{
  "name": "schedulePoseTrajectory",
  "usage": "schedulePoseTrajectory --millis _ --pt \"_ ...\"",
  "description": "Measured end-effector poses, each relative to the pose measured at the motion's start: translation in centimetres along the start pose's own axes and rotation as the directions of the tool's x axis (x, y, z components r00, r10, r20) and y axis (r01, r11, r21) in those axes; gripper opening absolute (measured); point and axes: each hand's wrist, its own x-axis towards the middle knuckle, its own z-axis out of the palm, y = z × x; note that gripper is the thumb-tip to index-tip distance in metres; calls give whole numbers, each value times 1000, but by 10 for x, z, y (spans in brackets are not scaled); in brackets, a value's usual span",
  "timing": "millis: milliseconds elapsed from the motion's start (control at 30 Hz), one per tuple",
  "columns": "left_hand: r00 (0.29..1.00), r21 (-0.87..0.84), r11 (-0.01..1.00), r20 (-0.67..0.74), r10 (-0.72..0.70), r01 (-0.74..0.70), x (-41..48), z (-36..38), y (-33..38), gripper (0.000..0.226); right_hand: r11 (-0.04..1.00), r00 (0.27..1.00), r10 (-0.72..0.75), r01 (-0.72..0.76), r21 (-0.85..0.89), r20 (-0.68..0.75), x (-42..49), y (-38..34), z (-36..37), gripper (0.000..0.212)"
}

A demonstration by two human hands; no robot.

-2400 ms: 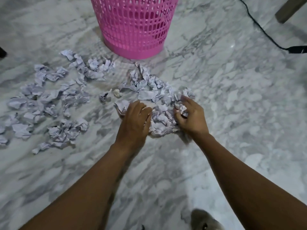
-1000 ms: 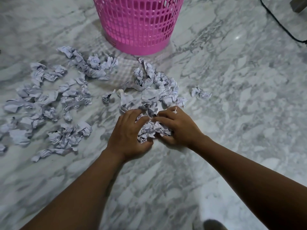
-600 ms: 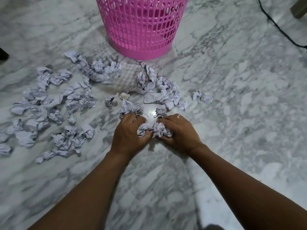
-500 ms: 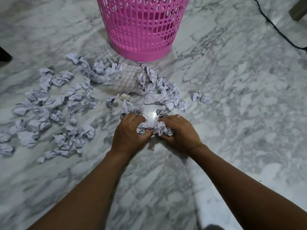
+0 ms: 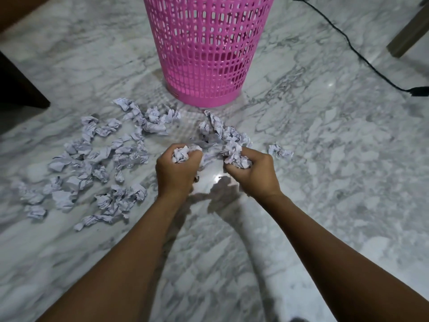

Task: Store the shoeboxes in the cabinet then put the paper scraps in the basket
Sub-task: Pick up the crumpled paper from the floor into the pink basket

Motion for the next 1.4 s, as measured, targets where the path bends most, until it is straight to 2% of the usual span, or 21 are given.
schedulePoseTrajectory --millis 67,200,267,433,533,600,700,833,967,1167,1233,1333,1400 --pt "999 -73 996 -21 -43 41 3 -3 17 21 994 999 32 -31 102 -15 5 -22 -2 24" --pt "995 -144 985 -30 -99 94 8 -12 58 13 980 1000 -14 19 199 -25 23 -67 -7 27" --pt "996 -175 982 -44 -73 64 14 -18 83 13 975 997 -71 74 210 -21 37 -91 -13 21" --pt "996 -269 963 -89 12 -36 28 -27 149 16 956 975 -222 213 202 21 76 -159 -35 36" --pt "989 -319 940 -120 90 -124 42 -31 201 16 939 948 -317 309 154 27 109 -205 -60 25" --pt "969 -297 927 -159 187 -227 53 -29 242 18 924 931 -364 358 136 22 133 -234 -81 22" --pt "915 -196 903 -214 342 -383 70 -21 300 20 903 910 -414 414 114 -23 164 -266 -109 29" --pt "868 -61 872 -152 474 -486 92 -1 353 24 911 923 -380 385 148 -63 193 -283 -138 21" --pt "825 22 831 -105 556 -557 124 15 363 25 936 940 -331 339 99 -87 220 -280 -149 14" --pt "843 5 845 -71 533 -534 177 32 334 25 959 955 -284 283 -26 -85 254 -268 -135 18" --pt "867 41 867 -14 498 -497 199 34 322 23 959 957 -275 267 -95 -96 266 -264 -124 17" --pt "919 238 904 265 293 -356 237 28 297 23 954 959 -251 224 -198 -128 286 -257 -104 15" --pt "904 482 794 383 190 -370 253 18 280 37 951 967 -216 176 -253 -137 299 -254 -90 10"
